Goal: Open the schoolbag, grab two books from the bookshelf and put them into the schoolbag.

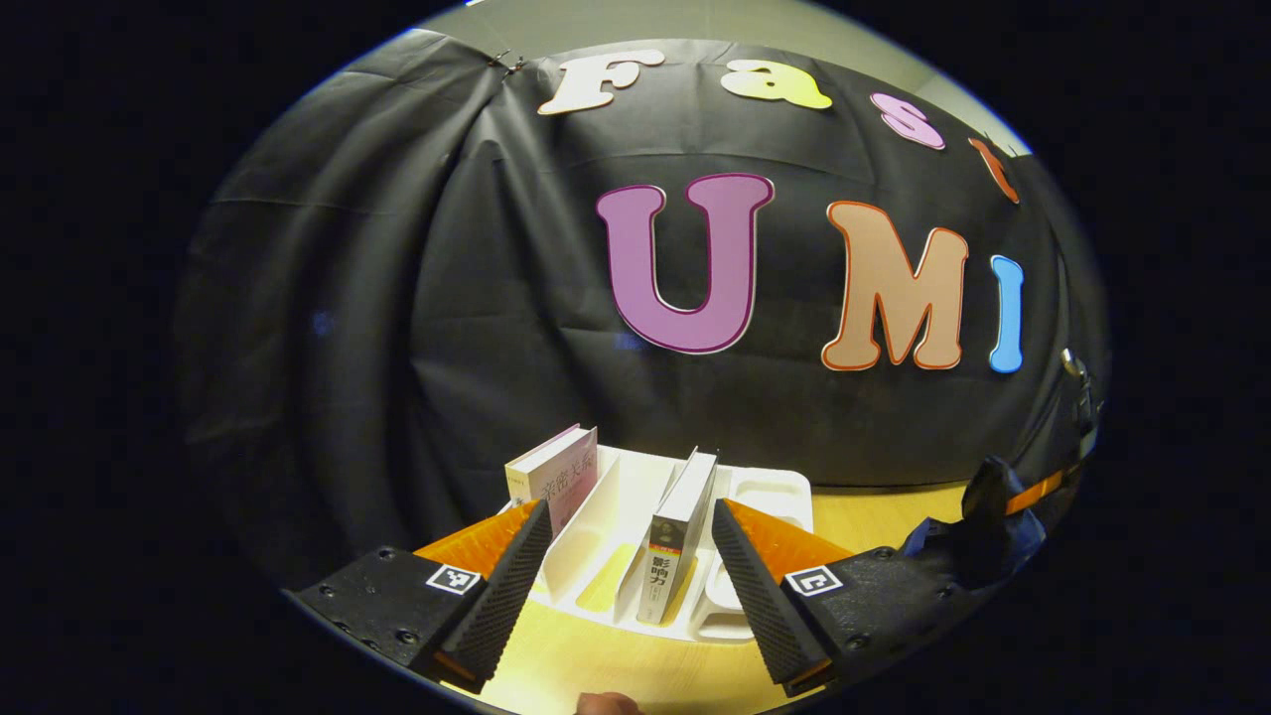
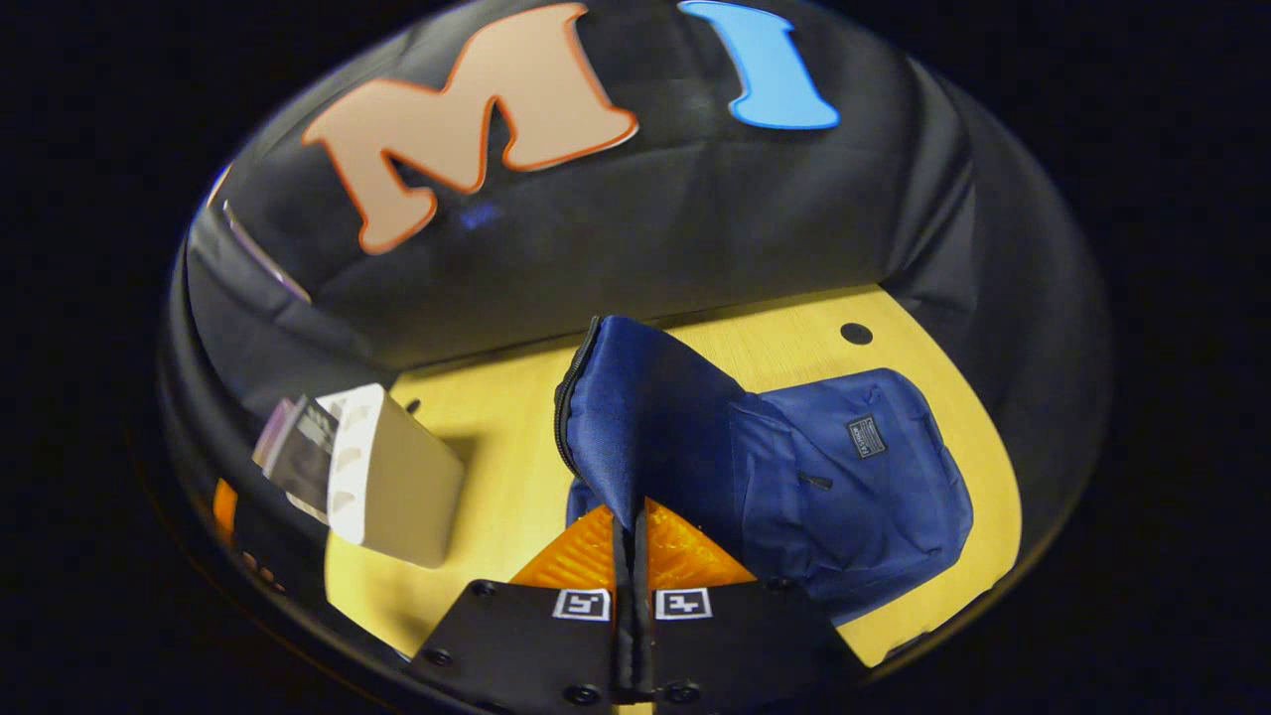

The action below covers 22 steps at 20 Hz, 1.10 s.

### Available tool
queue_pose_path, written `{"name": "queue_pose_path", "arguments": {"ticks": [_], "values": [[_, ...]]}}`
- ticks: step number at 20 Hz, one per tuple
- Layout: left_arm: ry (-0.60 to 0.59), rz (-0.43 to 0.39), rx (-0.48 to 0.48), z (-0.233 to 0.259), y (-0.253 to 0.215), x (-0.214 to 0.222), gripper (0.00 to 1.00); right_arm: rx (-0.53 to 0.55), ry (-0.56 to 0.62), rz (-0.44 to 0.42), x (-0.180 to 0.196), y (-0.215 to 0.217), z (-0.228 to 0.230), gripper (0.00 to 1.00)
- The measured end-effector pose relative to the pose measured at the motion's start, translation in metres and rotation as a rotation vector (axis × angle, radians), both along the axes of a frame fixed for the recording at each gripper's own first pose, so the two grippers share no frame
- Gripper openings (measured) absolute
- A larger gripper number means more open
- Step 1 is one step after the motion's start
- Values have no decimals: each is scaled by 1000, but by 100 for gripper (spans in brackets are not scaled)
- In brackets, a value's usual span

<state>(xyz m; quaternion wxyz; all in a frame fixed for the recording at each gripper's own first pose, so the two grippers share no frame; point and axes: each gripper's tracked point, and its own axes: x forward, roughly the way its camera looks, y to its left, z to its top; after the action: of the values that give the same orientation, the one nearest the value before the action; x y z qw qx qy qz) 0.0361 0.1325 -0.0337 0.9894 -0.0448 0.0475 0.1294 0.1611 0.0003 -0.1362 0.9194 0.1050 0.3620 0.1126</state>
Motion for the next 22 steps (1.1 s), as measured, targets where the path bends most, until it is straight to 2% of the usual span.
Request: {"name": "queue_pose_path", "arguments": {"ticks": [3, 5, 10, 13, 20, 22], "values": [[62, -42, 9, -14, -5, 18, 93, 170, 24, -78, 7, -27, 8, 5], [127, -73, -1, -26, -9, 35, 95, 223, 26, -121, 9, -49, 15, 3], [365, -171, 28, -49, -10, 72, 95, 236, 24, -139, 7, -65, 23, 3], [520, -225, 83, -53, -10, 89, 96, 235, 24, -130, 6, -61, 23, 3], [730, -302, 128, -62, -9, 125, 96, 261, 19, -135, 6, -64, 24, 2], [787, -329, 113, -67, -12, 130, 96, 274, 18, -142, 5, -67, 24, 3]]}}
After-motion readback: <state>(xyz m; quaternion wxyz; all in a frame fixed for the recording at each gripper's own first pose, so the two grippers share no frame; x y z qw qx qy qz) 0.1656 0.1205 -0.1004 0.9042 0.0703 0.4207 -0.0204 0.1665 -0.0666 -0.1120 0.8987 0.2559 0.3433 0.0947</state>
